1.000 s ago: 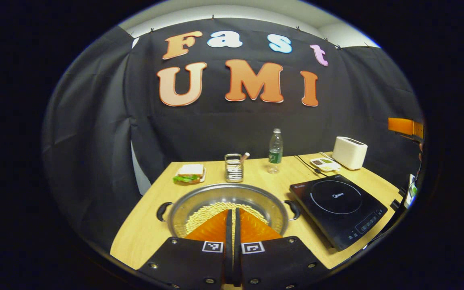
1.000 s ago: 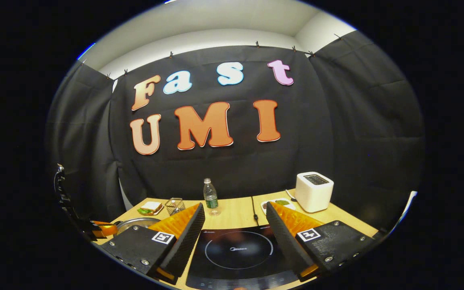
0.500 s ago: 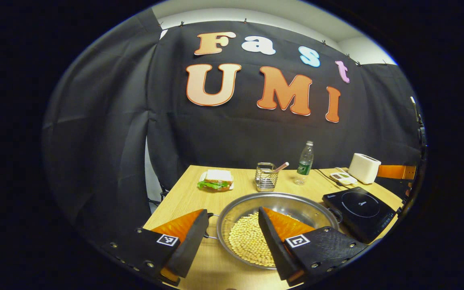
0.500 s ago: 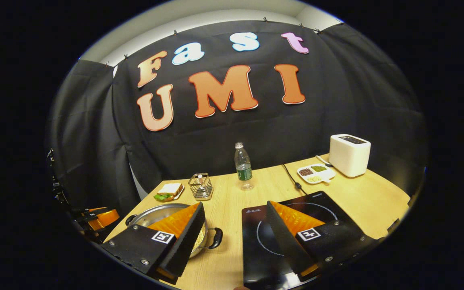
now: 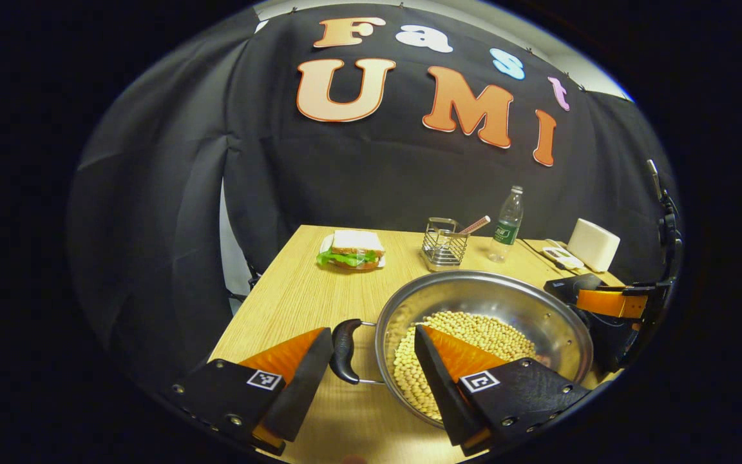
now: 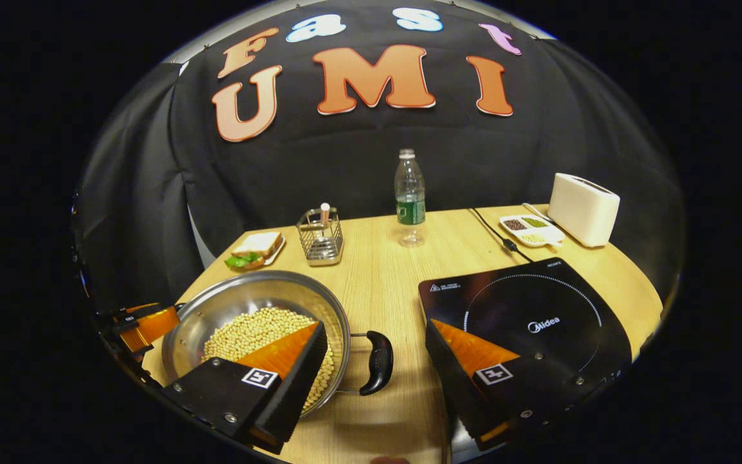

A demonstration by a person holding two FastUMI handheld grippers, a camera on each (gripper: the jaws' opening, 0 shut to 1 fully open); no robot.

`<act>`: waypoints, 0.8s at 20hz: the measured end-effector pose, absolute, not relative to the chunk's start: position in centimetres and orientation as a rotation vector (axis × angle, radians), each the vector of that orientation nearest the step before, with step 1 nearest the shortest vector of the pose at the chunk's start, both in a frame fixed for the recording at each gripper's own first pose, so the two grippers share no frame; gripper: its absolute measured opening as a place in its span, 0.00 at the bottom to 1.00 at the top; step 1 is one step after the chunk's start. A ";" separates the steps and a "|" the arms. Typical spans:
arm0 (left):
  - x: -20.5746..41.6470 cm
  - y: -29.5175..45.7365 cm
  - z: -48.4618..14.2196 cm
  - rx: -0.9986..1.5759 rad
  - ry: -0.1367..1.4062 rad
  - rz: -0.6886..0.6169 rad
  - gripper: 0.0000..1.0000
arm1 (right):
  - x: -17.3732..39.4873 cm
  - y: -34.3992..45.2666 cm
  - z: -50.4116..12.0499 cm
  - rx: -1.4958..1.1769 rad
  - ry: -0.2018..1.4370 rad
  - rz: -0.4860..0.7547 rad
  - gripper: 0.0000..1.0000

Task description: First push the handle of the pot to place it horizontally, then grasp the pot with both hands and set it on the induction cooktop.

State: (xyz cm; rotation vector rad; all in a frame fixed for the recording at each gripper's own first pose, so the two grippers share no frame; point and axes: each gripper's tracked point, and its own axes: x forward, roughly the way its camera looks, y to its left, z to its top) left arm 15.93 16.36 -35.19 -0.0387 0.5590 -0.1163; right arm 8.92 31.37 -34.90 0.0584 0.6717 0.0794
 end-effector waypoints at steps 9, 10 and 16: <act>16.6 17.2 -39.1 -0.026 0.662 -0.103 0.84 | 9.3 32.6 -39.1 0.072 0.784 0.099 0.95; 16.6 17.0 -39.8 -0.036 0.681 -0.115 0.83 | 9.2 33.0 -39.6 0.073 0.798 0.110 0.94; 16.0 16.8 -39.7 -0.088 0.732 -0.027 0.51 | 9.8 32.7 -39.5 0.102 0.795 0.117 0.55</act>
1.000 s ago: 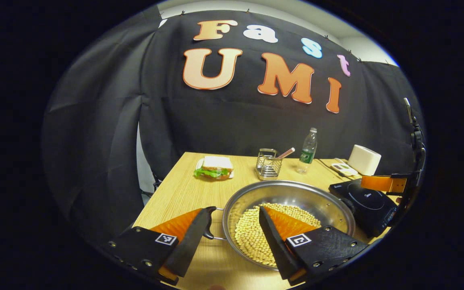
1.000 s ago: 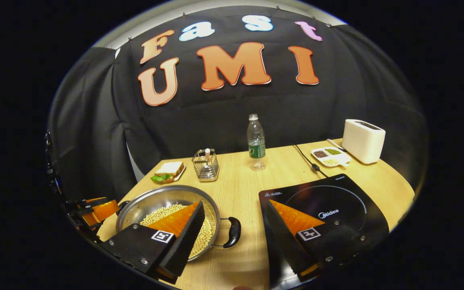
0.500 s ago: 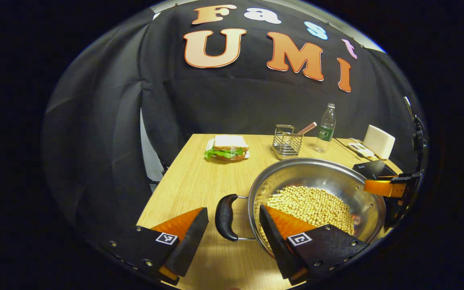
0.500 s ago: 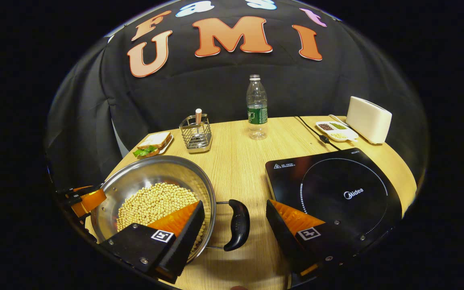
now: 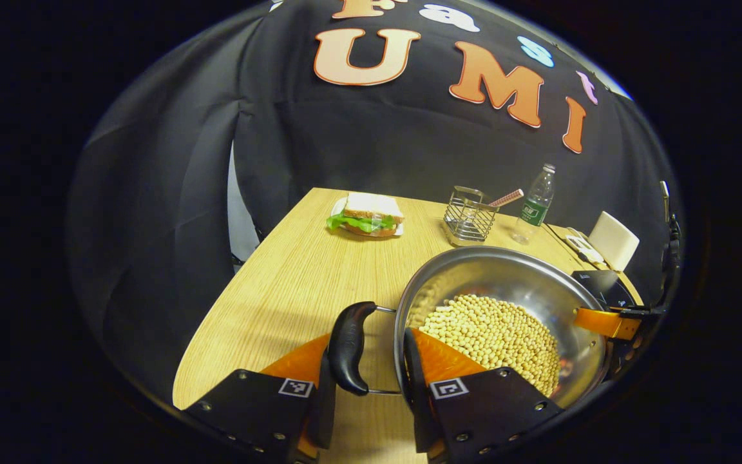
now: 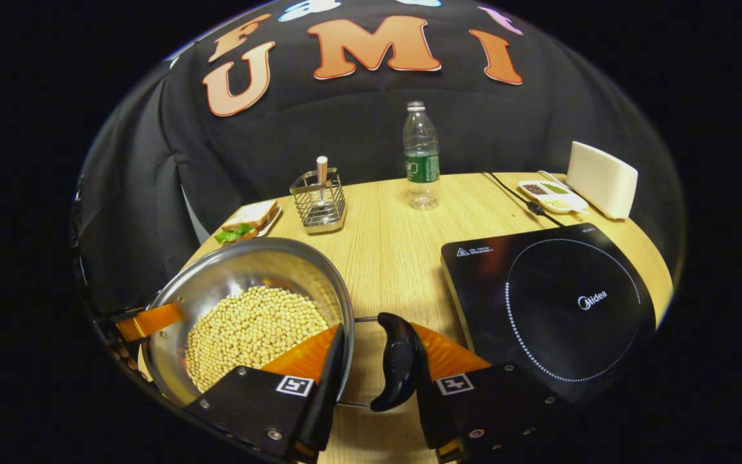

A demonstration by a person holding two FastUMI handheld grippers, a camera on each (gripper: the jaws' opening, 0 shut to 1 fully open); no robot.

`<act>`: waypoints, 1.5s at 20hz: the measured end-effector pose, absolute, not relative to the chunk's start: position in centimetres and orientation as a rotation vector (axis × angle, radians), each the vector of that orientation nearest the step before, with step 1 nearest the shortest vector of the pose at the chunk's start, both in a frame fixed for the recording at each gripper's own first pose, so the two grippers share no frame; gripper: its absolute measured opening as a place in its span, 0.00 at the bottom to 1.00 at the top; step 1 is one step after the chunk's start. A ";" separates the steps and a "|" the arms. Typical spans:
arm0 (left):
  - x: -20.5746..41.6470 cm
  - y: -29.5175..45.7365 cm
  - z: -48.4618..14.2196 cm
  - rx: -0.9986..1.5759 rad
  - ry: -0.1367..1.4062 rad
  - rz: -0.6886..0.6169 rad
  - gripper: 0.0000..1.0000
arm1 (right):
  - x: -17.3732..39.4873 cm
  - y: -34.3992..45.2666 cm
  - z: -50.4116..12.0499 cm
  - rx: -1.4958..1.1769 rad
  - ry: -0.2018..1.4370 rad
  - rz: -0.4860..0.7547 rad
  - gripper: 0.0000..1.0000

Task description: First push the handle of the pot to place it horizontally, then grasp the pot with both hands and set it on the induction cooktop.

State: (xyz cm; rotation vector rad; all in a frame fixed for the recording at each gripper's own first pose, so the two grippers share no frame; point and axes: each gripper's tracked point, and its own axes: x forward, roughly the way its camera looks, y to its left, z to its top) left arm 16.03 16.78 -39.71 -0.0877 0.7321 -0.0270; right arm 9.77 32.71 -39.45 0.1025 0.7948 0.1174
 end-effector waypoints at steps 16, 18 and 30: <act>13.6 7.2 -30.5 -0.072 0.622 -0.057 0.50 | 8.2 23.5 -29.9 0.154 0.680 0.115 0.52; 13.3 4.8 -30.4 -0.073 0.637 -0.073 0.50 | 7.9 21.2 -29.6 0.159 0.681 0.097 0.52; 11.9 -9.2 -30.9 -0.103 0.668 -0.144 0.50 | 7.5 7.6 -29.1 0.153 0.681 0.012 0.52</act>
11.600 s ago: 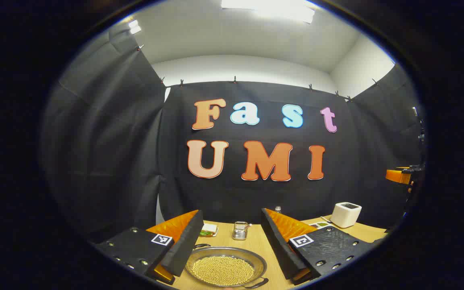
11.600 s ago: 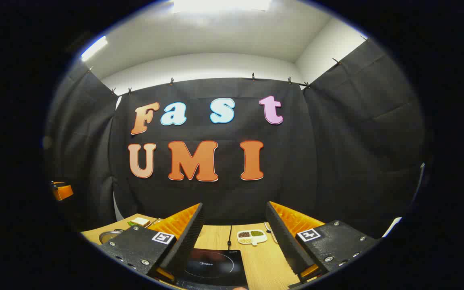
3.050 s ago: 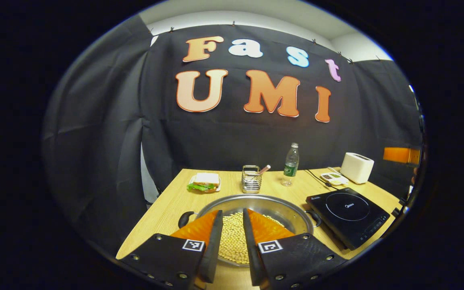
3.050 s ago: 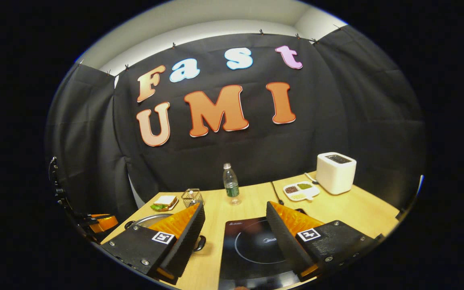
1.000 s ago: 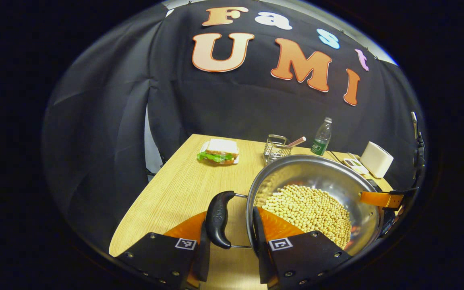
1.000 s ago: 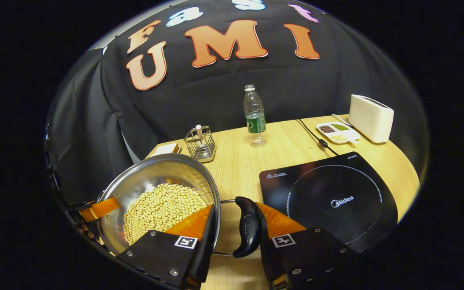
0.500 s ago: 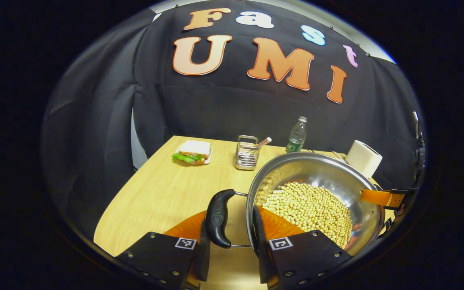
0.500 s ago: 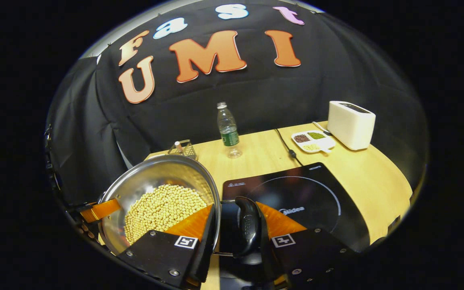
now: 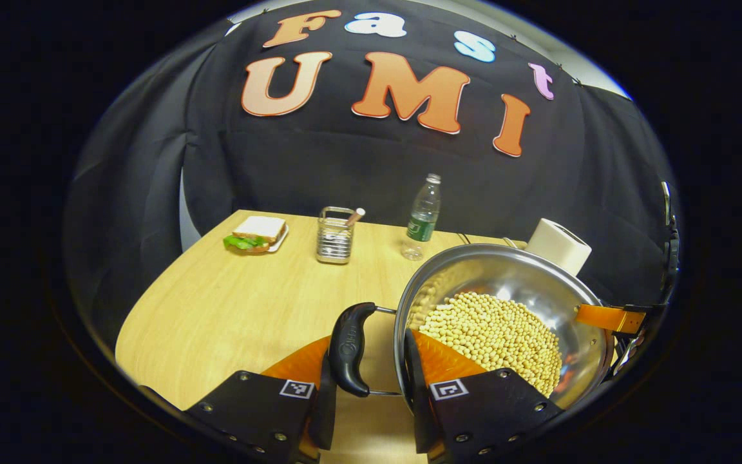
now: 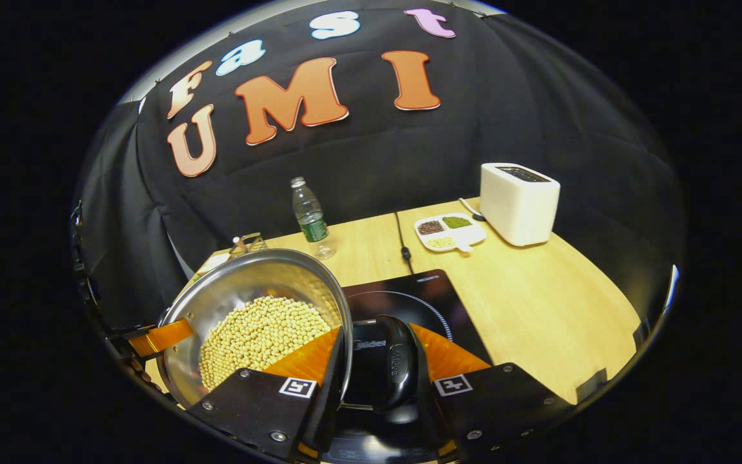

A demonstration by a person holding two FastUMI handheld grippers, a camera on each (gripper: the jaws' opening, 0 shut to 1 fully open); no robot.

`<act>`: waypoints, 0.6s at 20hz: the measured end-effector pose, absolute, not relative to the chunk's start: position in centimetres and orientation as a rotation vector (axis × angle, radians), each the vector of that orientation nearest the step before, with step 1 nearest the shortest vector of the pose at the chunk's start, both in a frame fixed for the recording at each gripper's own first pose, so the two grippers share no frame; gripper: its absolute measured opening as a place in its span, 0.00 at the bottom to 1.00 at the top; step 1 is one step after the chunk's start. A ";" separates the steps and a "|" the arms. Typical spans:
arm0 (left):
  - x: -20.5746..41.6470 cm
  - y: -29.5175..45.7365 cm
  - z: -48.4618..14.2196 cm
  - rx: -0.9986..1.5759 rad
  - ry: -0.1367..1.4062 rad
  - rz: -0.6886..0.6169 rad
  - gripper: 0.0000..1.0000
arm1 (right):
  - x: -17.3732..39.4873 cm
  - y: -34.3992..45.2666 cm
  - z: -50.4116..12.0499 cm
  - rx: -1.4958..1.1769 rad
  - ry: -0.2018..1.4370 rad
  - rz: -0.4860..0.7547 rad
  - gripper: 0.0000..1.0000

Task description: First push the handle of the pot to place it horizontally, then grasp the pot with both hands and set it on the induction cooktop.

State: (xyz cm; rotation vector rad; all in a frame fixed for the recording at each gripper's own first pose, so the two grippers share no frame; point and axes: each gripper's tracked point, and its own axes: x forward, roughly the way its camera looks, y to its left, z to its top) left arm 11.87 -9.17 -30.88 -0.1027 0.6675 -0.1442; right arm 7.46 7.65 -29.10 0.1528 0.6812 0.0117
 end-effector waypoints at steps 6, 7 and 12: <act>12.2 -14.8 -32.0 -0.081 0.687 -0.174 0.51 | 7.9 2.6 -30.0 0.174 0.697 -0.019 0.52; 12.3 -15.3 -32.3 -0.079 0.692 -0.177 0.51 | 7.9 2.0 -30.4 0.176 0.701 -0.022 0.52; 12.5 -18.0 -34.1 -0.039 0.727 -0.184 0.50 | 8.2 -0.2 -32.2 0.177 0.736 -0.039 0.52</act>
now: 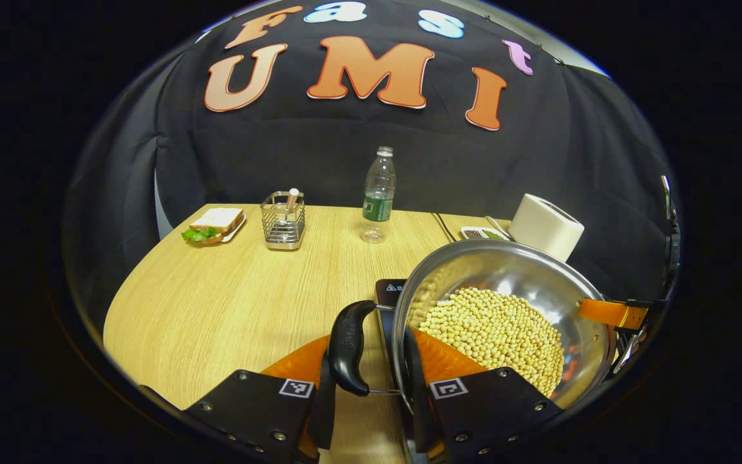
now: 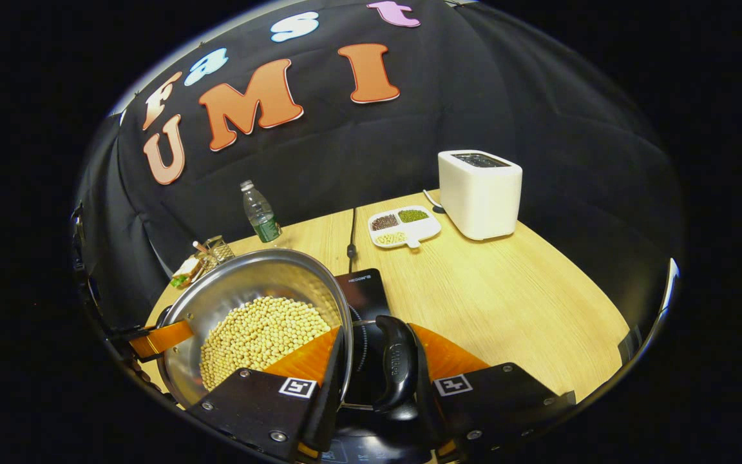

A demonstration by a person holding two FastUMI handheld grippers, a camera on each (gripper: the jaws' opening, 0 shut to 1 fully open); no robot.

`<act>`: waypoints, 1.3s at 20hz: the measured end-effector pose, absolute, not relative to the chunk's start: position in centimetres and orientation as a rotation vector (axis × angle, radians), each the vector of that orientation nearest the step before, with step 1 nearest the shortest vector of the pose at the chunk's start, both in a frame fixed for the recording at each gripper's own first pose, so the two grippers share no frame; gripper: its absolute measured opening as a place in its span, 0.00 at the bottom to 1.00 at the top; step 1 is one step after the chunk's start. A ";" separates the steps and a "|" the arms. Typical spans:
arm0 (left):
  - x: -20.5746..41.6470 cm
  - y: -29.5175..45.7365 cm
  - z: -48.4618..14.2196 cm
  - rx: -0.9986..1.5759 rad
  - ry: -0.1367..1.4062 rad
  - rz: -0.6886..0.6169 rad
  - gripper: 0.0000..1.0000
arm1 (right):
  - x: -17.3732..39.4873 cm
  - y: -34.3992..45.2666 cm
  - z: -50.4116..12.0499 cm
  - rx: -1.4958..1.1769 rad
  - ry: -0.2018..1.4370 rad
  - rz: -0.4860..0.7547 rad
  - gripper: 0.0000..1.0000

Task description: First push the handle of the pot to place it horizontally, then grasp the pot with both hands and set it on the induction cooktop.

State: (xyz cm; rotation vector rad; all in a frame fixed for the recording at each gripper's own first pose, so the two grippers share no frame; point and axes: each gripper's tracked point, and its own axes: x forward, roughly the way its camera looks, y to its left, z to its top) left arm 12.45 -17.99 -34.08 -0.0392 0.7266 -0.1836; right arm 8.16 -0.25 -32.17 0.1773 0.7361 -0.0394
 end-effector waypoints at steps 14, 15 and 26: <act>13.8 -14.3 -25.5 -0.037 0.523 -0.080 0.83 | 7.7 -1.4 -26.3 0.088 0.638 -0.049 0.96; 13.8 -13.3 -23.3 -0.047 0.484 -0.068 0.83 | 7.8 -1.5 -24.5 0.097 0.600 -0.047 0.96; 9.2 -3.6 -4.7 0.029 0.143 0.043 0.82 | 4.8 -2.7 -3.3 0.050 0.168 -0.050 0.95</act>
